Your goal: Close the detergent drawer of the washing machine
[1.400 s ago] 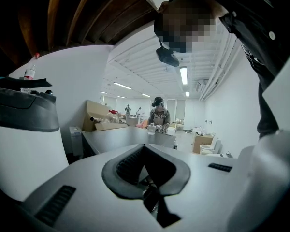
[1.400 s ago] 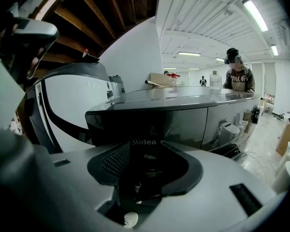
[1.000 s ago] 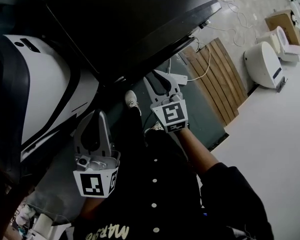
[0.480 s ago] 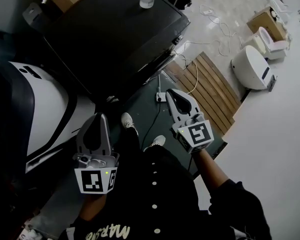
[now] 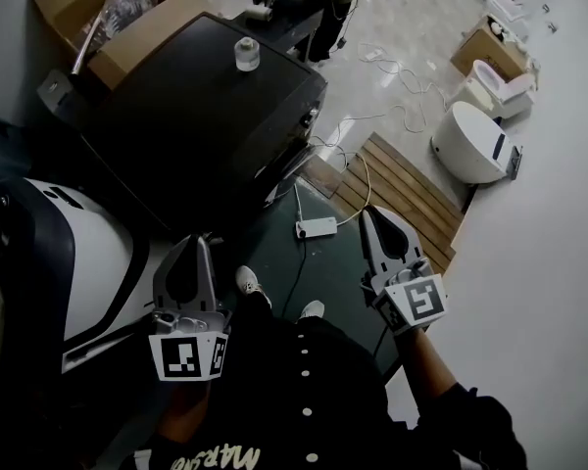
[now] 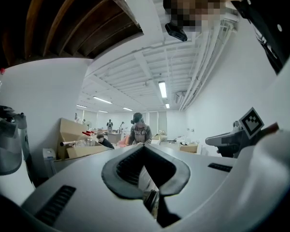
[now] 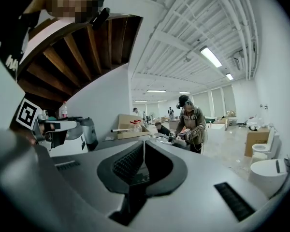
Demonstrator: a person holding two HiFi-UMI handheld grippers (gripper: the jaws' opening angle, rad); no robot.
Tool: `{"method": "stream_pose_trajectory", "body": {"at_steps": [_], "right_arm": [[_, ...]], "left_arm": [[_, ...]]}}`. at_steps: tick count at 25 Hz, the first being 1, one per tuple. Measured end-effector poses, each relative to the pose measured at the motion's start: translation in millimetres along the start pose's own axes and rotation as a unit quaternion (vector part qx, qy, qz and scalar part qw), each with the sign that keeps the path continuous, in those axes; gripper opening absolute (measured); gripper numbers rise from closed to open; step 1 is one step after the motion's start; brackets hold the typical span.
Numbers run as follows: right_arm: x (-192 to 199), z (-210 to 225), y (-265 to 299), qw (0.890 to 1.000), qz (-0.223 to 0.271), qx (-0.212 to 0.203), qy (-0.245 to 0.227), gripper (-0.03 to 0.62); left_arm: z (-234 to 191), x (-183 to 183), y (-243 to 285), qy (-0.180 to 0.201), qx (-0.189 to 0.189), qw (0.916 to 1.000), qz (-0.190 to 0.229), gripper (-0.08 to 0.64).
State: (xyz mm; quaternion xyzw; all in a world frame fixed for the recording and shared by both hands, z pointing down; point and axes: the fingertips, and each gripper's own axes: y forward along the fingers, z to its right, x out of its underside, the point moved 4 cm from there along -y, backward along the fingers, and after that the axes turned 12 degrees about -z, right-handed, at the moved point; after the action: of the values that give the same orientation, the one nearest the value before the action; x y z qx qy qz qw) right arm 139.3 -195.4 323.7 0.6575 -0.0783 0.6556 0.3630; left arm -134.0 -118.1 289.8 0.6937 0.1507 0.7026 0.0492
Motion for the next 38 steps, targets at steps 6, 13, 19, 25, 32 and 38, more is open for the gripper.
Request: {"method": "stream_pose_trajectory", "body": {"at_steps": [6,13,19,25,32,38], "right_arm": [[-16,31,-46,0.998,0.035,0.055,0.018,0.037],[-32,55,-84,0.991,0.068,0.111,0.027,0.037],[-42,71,-108,0.984,0.090,0.148,0.029,0.037],[-45,77,-120,0.981,0.102,0.164,0.028,0.037],[-44,80,-122,0.979,0.108,0.172,0.028,0.037],[-47,78,-118,0.979,0.111,0.170,0.024,0.037]], "left_arm": [[10,-21,9,0.008,0.019,0.9996,0.019,0.011],[16,-43,20,0.017,0.035,0.9987,0.034,0.011],[20,-55,27,0.026,0.045,0.9978,0.041,0.011],[15,-65,30,0.033,0.042,0.9974,0.049,0.011],[18,-68,32,0.034,0.043,0.9972,0.051,0.011],[17,-69,34,0.035,0.043,0.9971,0.052,0.011]]}}
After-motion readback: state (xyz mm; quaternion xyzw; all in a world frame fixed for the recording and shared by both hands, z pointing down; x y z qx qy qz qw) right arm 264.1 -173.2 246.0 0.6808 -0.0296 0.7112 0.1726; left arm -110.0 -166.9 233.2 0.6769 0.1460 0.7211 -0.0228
